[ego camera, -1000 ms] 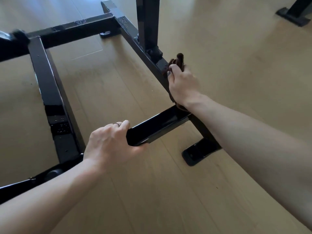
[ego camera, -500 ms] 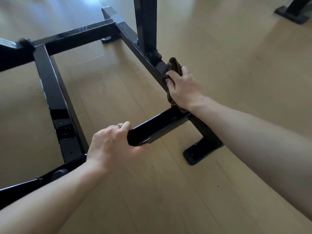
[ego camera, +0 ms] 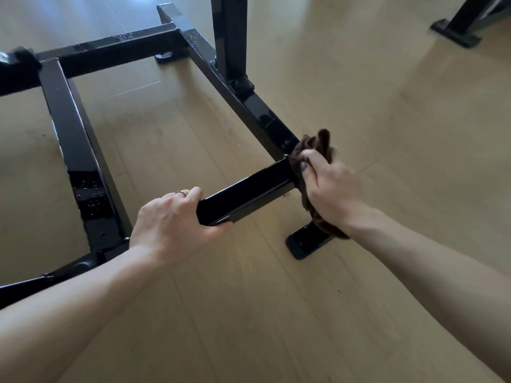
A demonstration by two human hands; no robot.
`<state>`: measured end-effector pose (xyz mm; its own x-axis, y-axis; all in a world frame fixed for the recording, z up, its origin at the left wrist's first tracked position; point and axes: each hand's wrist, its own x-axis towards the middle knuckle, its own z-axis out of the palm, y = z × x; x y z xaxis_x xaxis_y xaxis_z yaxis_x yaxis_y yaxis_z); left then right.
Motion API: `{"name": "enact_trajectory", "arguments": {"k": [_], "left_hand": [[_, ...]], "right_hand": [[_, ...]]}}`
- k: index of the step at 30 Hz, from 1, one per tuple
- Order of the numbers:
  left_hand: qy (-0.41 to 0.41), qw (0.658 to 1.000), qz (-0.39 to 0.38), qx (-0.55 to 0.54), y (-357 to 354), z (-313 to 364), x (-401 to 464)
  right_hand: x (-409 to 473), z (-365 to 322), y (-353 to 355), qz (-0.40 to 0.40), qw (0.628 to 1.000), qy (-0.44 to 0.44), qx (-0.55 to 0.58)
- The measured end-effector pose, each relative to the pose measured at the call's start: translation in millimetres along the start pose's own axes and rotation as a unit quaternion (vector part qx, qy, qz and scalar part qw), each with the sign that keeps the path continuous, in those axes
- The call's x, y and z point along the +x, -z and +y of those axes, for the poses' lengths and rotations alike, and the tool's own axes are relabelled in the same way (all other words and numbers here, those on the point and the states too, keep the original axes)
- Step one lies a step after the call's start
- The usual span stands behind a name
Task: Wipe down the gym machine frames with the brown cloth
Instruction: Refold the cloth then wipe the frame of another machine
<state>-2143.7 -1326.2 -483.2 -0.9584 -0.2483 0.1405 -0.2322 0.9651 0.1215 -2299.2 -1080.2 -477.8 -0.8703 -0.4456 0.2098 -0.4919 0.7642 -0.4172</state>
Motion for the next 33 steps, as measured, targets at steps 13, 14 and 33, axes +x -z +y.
{"name": "enact_trajectory", "arguments": {"k": [13, 14, 33], "left_hand": [[0.007, 1.000, 0.001, 0.003, -1.0, 0.7, -1.9], [0.009, 1.000, 0.001, 0.008, -1.7, 0.7, -2.2], [-0.008, 0.999, -0.043, -0.010, 85.1, -38.8, -70.5]], "right_hand": [[-8.2, 2.0, 7.1, -0.023, 0.999, 0.020, 0.025], [-23.7, 9.2, 13.1, -0.023, 0.999, 0.021, 0.026], [-36.9, -144.6, -47.6, -0.138, 0.968, 0.194, 0.073]]}}
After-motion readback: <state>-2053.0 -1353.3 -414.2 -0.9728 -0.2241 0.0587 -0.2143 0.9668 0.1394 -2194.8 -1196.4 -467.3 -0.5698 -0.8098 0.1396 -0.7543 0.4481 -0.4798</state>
